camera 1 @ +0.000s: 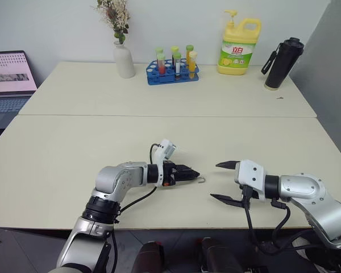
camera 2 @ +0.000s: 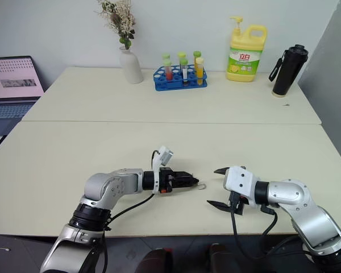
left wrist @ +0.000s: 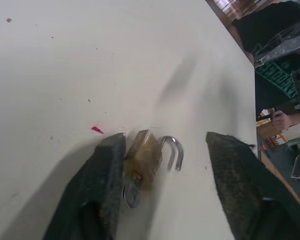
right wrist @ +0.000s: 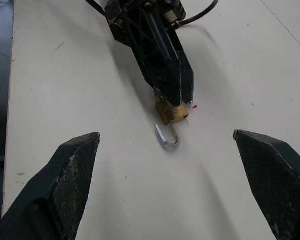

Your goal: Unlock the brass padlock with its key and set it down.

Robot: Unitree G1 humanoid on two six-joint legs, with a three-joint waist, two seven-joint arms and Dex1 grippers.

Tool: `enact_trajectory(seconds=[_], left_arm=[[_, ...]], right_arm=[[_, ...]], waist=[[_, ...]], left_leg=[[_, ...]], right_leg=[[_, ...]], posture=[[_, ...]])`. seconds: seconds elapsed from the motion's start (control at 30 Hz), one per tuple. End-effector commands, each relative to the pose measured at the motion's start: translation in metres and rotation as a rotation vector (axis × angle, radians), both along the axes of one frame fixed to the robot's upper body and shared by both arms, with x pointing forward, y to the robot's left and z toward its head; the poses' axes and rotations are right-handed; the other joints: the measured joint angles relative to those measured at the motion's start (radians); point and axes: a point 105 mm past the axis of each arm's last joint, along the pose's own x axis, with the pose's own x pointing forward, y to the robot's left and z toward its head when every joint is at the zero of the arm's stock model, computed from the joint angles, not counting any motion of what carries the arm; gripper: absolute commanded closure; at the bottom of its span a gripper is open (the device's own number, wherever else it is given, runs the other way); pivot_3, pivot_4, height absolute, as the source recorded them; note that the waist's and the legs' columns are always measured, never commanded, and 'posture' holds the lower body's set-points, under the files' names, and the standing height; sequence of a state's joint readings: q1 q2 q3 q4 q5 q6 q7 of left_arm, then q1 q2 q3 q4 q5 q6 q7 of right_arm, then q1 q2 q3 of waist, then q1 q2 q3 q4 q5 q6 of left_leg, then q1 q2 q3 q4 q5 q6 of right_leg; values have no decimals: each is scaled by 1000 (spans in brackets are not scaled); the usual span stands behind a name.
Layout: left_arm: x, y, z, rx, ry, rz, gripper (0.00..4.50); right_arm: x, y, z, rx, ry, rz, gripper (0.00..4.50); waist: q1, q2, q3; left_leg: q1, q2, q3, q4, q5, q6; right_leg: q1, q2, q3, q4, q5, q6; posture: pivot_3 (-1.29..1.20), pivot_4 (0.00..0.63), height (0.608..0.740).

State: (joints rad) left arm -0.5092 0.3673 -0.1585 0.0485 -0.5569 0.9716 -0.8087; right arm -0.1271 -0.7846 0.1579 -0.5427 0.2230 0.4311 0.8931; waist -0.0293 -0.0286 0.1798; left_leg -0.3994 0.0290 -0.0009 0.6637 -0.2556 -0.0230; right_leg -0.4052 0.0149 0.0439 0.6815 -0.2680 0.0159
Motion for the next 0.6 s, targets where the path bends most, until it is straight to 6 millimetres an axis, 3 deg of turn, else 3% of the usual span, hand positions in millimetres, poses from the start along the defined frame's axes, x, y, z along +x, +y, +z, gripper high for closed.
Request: enact_trajectory(seconds=[0.03,0.13,0.23,0.47,0.6], left_arm=[[13,12,36,58,-271,22,568],[21,23,58,46,-389,82,568],[15,30,73,61,-501,49,568],[-20,68,65,305,-696,-118,568],[-26,79,71,271,-663,-77,568]], right_arm=[[1,-4,11,9,-41,-15,0],[1,-5,12,16,-43,-26,0],[1,-7,11,21,-38,-32,0],[-3,-11,18,19,-24,11,0],[-6,-16,23,22,-9,44,0]], waist=[[0,0,0],[2,0,0],[2,0,0],[-5,1,0],[11,0,0]], left_leg=[[0,0,0,0,0,0],[0,0,0,0,0,0],[0,0,0,0,0,0],[1,2,2,-2,0,0],[0,1,0,-1,0,0]], right_leg=[[0,0,0,0,0,0],[0,0,0,0,0,0],[0,-1,0,0,0,0],[-1,-1,2,-1,0,0],[0,-2,-1,-1,0,-1]], posture=[[0,150,740],[0,150,740],[0,150,740],[0,150,740],[0,150,740]])
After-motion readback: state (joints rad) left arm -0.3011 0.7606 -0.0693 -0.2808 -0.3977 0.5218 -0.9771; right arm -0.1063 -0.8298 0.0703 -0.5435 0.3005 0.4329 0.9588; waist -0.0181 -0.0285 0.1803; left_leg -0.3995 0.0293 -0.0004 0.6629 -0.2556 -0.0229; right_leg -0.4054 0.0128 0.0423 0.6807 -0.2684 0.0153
